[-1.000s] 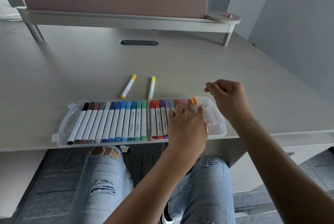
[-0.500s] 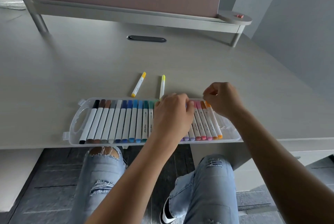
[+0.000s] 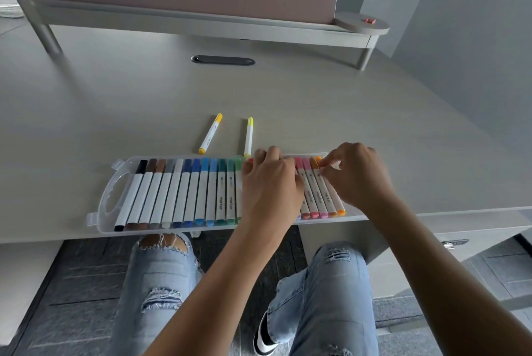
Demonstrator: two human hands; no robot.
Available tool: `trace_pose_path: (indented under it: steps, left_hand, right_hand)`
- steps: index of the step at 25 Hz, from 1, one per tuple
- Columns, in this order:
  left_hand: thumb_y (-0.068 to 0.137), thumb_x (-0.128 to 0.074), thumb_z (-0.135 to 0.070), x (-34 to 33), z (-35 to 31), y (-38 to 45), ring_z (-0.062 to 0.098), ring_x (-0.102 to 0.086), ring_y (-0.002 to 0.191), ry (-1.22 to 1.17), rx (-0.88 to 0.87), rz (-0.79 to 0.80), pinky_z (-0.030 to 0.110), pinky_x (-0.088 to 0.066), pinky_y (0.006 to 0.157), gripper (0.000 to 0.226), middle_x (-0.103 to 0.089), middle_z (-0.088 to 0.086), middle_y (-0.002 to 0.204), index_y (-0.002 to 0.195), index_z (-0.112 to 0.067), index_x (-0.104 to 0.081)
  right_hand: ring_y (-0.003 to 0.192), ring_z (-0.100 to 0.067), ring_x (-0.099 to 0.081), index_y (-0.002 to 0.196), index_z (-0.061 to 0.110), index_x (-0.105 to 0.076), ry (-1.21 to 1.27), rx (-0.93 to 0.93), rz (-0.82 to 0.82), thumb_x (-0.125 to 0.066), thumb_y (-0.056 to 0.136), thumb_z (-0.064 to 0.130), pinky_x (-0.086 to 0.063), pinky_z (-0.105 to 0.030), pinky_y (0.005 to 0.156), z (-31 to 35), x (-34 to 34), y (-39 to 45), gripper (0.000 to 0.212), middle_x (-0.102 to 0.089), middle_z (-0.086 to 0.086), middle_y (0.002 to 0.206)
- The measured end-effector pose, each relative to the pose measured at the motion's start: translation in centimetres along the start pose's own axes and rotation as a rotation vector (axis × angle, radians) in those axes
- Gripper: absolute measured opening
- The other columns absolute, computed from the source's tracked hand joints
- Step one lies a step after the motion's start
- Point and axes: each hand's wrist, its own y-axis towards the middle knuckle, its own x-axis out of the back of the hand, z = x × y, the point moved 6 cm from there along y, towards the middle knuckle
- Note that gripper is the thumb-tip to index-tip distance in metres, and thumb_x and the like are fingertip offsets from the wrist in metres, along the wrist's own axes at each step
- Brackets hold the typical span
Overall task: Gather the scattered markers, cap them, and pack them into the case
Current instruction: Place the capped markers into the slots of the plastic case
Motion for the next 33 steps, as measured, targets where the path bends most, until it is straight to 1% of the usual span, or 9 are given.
trace_pose_path:
  steps: [3,6,10,13,15,20,23,28,33]
  left_hand:
    - [0.095,-0.060,-0.030,-0.2,0.0,0.0,0.021,-0.051,0.106,0.012,-0.007,0.005,0.037,-0.040,0.095,0.022,-0.058,-0.002,0.106,0.111,-0.021,-0.072]
    - [0.096,-0.060,-0.029,0.2,0.1,0.4,0.022,-0.055,0.102,-0.053,-0.007,-0.001,0.038,-0.045,0.092,0.019,-0.061,-0.001,0.102,0.105,-0.018,-0.072]
    - [0.096,-0.064,-0.026,2.1,1.9,1.8,0.018,-0.059,0.100,-0.194,0.042,-0.074,0.038,-0.053,0.084,0.025,-0.065,0.001,0.108,0.118,-0.015,-0.069]
    - [0.097,-0.063,-0.023,4.0,5.4,4.0,0.020,-0.060,0.104,-0.115,0.148,-0.166,0.033,-0.050,0.079,0.024,-0.066,0.005,0.114,0.119,-0.013,-0.068]
    - [0.097,-0.059,-0.020,4.8,8.1,5.6,0.027,-0.057,0.108,-0.020,0.253,-0.176,0.035,-0.043,0.074,0.024,-0.064,0.008,0.115,0.118,-0.011,-0.066]
    - [0.092,-0.065,-0.016,4.3,13.6,8.0,0.035,-0.057,0.109,0.080,0.492,0.009,0.038,-0.036,0.070,0.021,-0.061,0.015,0.115,0.110,-0.006,-0.061]
    - [0.091,-0.063,-0.007,3.9,13.9,8.3,0.037,-0.062,0.107,0.056,0.507,0.069,0.035,-0.039,0.072,0.019,-0.064,0.016,0.116,0.110,-0.005,-0.063]
    - [0.093,-0.058,-0.003,4.2,13.3,8.4,0.040,-0.063,0.096,-0.004,0.468,0.038,0.035,-0.038,0.069,0.011,-0.066,0.019,0.107,0.102,-0.004,-0.064]
    - [0.094,-0.060,-0.014,4.9,10.9,8.0,0.030,-0.057,0.073,-0.142,0.400,-0.064,0.032,-0.036,0.061,0.013,-0.065,0.012,0.090,0.098,-0.005,-0.068]
  right_hand:
    - [0.089,-0.019,-0.063,0.101,0.023,-0.081,-0.045,0.029,0.040,-0.072,0.092,0.021,-0.052,-0.033,0.072,0.2,0.1,-0.3,0.013,-0.075,0.001,0.104]
    - [0.087,-0.016,-0.063,0.101,0.023,-0.081,-0.023,0.060,0.057,-0.067,0.093,0.019,-0.051,-0.031,0.072,0.9,0.0,0.2,0.017,-0.076,0.003,0.100]
    - [0.087,-0.016,-0.069,0.097,0.024,-0.079,0.149,0.034,0.024,-0.064,0.091,0.020,-0.059,-0.036,0.077,3.1,-0.6,2.7,0.016,-0.077,0.007,0.094]
    - [0.088,-0.017,-0.071,0.096,0.020,-0.081,0.190,0.073,0.080,-0.070,0.092,0.022,-0.058,-0.032,0.078,6.0,-2.2,5.8,0.011,-0.078,0.005,0.096]
    - [0.087,-0.020,-0.071,0.093,0.017,-0.081,0.188,0.065,0.146,-0.074,0.090,0.026,-0.060,-0.036,0.079,7.5,-3.6,7.7,0.011,-0.078,0.002,0.094]
    - [0.072,-0.022,-0.065,0.086,0.010,-0.071,0.052,-0.008,0.305,-0.075,0.088,0.050,-0.058,-0.035,0.066,10.0,-7.5,9.9,0.040,-0.069,-0.002,0.079]
    - [0.073,-0.028,-0.067,0.079,0.011,-0.064,-0.048,-0.030,0.298,-0.073,0.085,0.060,-0.059,-0.038,0.067,10.9,-8.4,10.0,0.050,-0.067,-0.005,0.077]
    - [0.072,-0.026,-0.059,0.071,0.016,-0.049,-0.107,-0.031,0.275,-0.074,0.085,0.051,-0.046,-0.033,0.061,12.1,-8.0,10.3,0.045,-0.058,-0.003,0.074]
    - [0.060,-0.026,-0.057,0.066,0.011,-0.057,0.155,-0.204,0.245,-0.068,0.086,0.050,-0.041,-0.028,0.056,9.0,-7.0,11.0,0.045,-0.059,-0.002,0.061]
